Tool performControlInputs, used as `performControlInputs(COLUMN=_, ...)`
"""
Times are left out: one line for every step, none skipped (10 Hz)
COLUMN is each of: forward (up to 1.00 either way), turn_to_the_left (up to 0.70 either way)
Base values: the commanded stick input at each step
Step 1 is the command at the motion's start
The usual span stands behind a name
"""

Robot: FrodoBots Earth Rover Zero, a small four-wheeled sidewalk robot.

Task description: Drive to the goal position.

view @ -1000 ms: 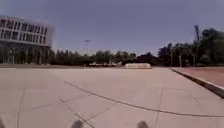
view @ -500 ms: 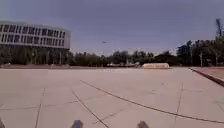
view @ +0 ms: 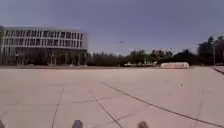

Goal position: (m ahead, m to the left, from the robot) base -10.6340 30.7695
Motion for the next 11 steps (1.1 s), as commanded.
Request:
performControlInputs(forward=0.00, turn_to_the_left=0.85)
performControlInputs(forward=0.00, turn_to_the_left=0.85)
performControlInputs(forward=0.00, turn_to_the_left=0.85)
performControlInputs(forward=0.00, turn_to_the_left=0.85)
performControlInputs(forward=0.00, turn_to_the_left=0.85)
performControlInputs(forward=0.00, turn_to_the_left=0.85)
performControlInputs(forward=0.00, turn_to_the_left=0.85)
performControlInputs(forward=0.00, turn_to_the_left=0.85)
performControlInputs(forward=0.00, turn_to_the_left=0.85)
performControlInputs(forward=0.00, turn_to_the_left=0.85)
performControlInputs(forward=0.00, turn_to_the_left=0.85)
